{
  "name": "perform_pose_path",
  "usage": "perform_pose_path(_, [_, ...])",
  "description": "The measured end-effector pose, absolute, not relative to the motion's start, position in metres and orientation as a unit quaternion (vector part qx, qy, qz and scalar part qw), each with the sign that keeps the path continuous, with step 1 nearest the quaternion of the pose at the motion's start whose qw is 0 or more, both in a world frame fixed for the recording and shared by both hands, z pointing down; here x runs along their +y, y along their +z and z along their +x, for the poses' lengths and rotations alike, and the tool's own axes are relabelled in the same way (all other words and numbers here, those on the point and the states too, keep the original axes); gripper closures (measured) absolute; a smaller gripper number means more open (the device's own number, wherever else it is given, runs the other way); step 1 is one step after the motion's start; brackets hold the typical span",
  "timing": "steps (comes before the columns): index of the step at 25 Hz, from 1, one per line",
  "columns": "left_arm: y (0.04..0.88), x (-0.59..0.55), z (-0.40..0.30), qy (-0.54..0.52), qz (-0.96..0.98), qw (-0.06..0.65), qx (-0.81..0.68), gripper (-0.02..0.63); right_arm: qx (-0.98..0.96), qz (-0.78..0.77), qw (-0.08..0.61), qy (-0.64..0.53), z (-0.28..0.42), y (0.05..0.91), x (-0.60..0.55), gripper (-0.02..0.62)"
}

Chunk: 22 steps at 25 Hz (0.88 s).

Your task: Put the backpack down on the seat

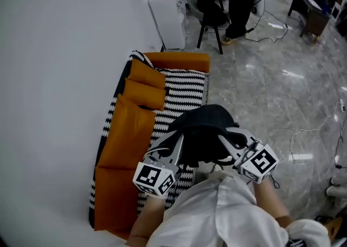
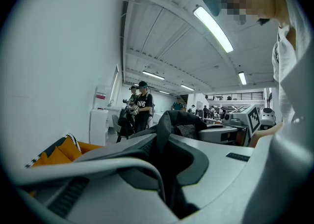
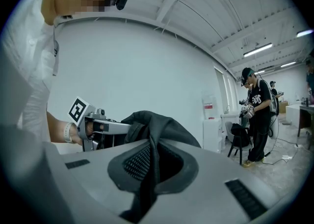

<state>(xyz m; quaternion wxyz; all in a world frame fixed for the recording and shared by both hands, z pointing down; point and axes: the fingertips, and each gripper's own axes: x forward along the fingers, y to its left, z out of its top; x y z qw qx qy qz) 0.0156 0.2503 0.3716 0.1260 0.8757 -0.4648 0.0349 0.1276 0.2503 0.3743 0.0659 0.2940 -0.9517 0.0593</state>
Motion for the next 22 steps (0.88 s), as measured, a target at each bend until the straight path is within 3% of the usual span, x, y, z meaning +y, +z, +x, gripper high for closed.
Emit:
perform_pose_path(13, [0.372, 0.17, 0.056, 0.019, 0.867, 0.124, -0.482, 0.565, -0.959, 0.267, 0.072, 0.054, 0.167, 0.374, 0.163, 0.574])
perform_pose_path(22, [0.394, 0.117, 0.045, 0.021, 0.86, 0.157, -0.484, 0.565, -0.96, 0.252, 0.09, 0.081, 0.155, 0.393, 0.107, 0.574])
